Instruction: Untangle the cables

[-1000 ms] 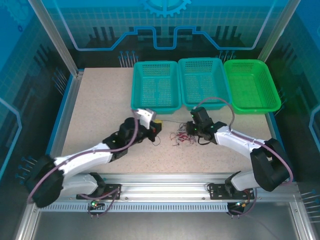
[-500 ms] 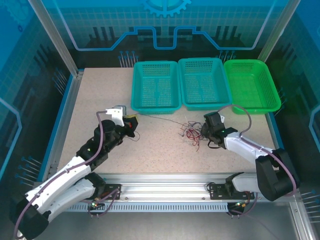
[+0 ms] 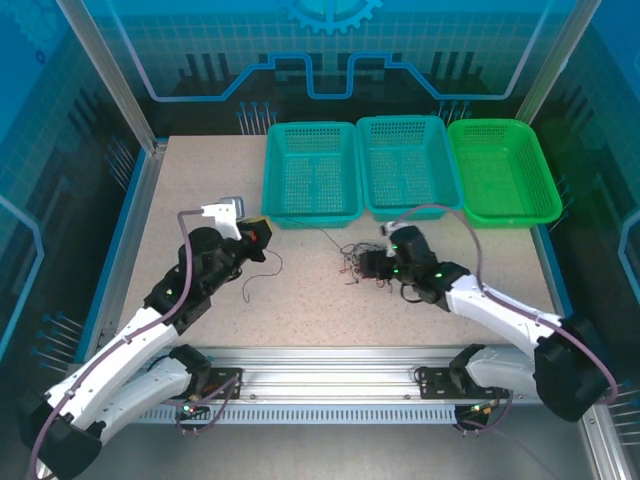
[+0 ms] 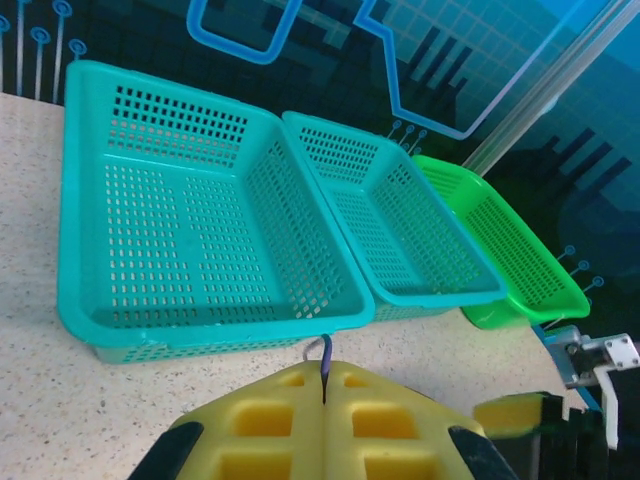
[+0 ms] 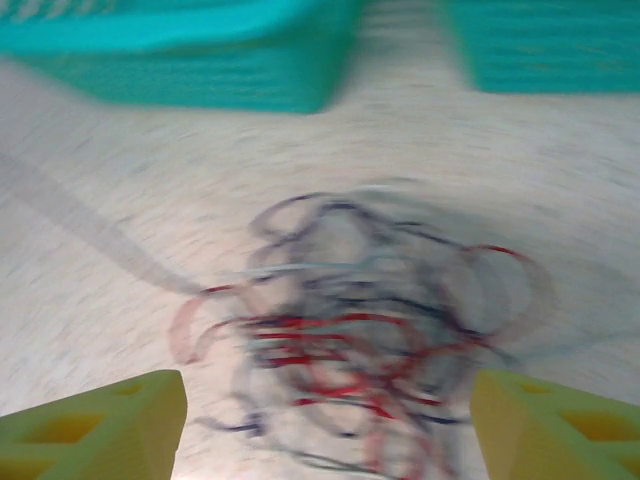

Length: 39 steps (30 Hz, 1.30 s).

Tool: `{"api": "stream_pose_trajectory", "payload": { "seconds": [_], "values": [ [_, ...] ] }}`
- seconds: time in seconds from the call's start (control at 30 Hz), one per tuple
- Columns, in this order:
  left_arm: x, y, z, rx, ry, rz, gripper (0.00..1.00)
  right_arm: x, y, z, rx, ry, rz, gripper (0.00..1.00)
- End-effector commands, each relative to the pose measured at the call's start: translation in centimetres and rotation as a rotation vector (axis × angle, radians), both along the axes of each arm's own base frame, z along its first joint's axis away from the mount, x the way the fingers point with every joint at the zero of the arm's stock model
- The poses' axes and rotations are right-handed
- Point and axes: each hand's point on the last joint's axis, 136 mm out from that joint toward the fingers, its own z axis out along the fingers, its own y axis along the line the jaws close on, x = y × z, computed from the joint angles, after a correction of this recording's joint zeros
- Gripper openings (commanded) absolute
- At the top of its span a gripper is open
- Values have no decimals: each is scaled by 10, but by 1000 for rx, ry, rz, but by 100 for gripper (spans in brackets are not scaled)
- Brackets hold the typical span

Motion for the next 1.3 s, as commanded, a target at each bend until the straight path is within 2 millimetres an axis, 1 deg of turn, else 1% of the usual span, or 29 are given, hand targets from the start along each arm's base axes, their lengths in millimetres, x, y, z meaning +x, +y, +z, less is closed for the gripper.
{"api": "stream_pose_trajectory", "payload": {
  "seconds": [0.0,0.07,0.13,0.2,0.23,0.27,0.3,0.33,0.4,0.43,0.5,0.53,0.57,0.63,0.67,0.73,0.77,0.83,0.9,0.93,1.0,1.1,1.17,1.27],
  "values": [
    [2,-10,2,-48,13,-37,0,3,44,1,-130,-69,202,78],
    [2,-7,4,-50,13,-26,0,15,47,-16,-202,-68,165,79],
    [1,-2,7,-47,11,0,0,29,43,-35,-267,-61,107,79],
    [-1,12,13,-30,7,63,0,40,35,-55,-338,-44,39,78],
    [-1,20,15,-18,10,100,0,44,32,-62,-362,-32,14,76],
    [-3,30,17,0,17,146,0,46,26,-74,-389,-1,-17,70],
    [-4,42,17,16,29,197,0,49,19,-81,-408,33,-56,62],
    [-6,54,19,22,38,247,0,51,13,-85,-414,58,-93,56],
    [-12,90,19,24,73,403,0,49,-7,-93,-408,107,-181,43],
    [-17,106,20,21,82,462,0,45,-19,-96,-395,125,-228,41],
    [-30,138,23,11,85,582,0,37,-50,-103,-351,182,-341,36],
    [-35,148,26,6,76,622,0,34,-64,-104,-327,205,-395,33],
    [-41,158,28,0,69,662,0,32,-71,-106,-280,217,-405,29],
    [-48,169,33,-11,54,699,0,28,-78,-101,-223,215,-441,30],
    [-51,172,35,-12,49,711,0,27,-84,-97,-235,212,-470,34],
    [-53,176,38,-11,48,726,0,27,-93,-89,-275,202,-503,37],
    [-53,176,40,-17,45,723,0,28,-95,-87,-268,198,-510,37],
    [-48,167,44,-36,27,677,0,30,-88,-83,-212,183,-474,33],
    [-44,165,47,-31,34,670,0,30,-91,-79,-209,174,-481,31],
    [-45,167,49,-19,34,681,0,30,-93,-77,-213,171,-489,30],
    [-52,181,60,13,13,747,0,27,-108,-80,-212,185,-550,31],
    [-72,214,77,65,-20,906,0,18,-139,-90,-120,255,-681,37],
    [-84,229,83,102,-20,984,0,13,-155,-87,-57,250,-736,36],
    [-82,227,86,93,-32,963,0,11,-172,-72,-33,180,-775,36]
  ]
}}
